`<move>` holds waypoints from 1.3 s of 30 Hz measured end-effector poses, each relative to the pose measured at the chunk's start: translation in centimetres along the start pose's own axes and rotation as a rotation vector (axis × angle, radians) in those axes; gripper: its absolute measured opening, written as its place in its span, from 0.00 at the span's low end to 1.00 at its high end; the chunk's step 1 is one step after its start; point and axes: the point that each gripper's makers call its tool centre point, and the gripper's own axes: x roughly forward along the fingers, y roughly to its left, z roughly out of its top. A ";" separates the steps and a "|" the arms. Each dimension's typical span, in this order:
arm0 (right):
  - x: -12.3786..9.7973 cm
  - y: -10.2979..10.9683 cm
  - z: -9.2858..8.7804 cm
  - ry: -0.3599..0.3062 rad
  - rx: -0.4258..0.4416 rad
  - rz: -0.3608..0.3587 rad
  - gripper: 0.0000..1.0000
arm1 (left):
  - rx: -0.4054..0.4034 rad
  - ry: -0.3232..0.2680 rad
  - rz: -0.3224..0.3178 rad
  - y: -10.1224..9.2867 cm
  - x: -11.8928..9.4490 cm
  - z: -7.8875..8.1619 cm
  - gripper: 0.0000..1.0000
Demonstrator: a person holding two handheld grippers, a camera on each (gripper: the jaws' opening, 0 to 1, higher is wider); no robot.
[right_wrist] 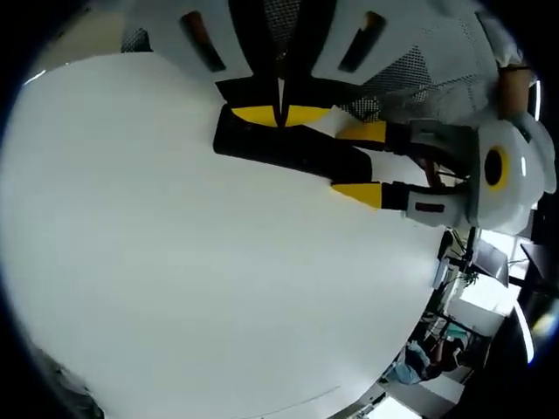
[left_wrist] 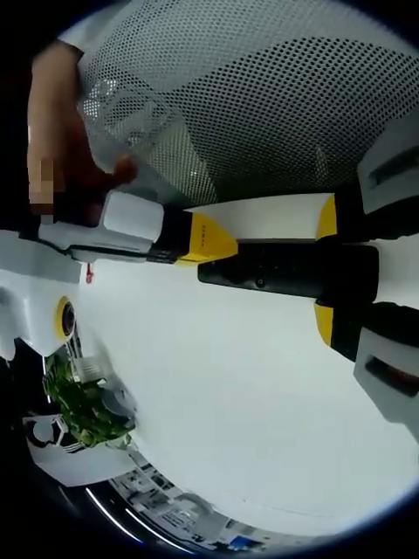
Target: Press the specified remote control buttons in sequence, fully releasing each button before pressing the next.
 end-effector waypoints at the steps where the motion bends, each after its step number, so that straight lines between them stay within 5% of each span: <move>1: 0.0 0.0 0.0 0.001 -0.002 -0.002 0.00 | 0.000 -0.001 0.000 0.0 0.0 0.0 0.25; 13: -0.3 0.0 1.6 -0.086 -0.069 -0.044 0.00 | 0.000 0.002 0.000 0.0 0.0 0.0 0.25; 18: -0.2 0.6 1.5 -0.081 -0.048 -0.003 0.00 | -0.008 0.003 0.000 0.0 0.0 0.0 0.25; 27: 0.1 0.6 1.5 -0.072 -0.119 -0.041 0.00 | -0.015 0.001 0.002 0.0 0.0 0.0 0.25; 39: 0.2 0.3 1.6 -0.091 -0.080 -0.034 0.00 | -0.016 0.003 0.003 0.0 0.1 0.0 0.25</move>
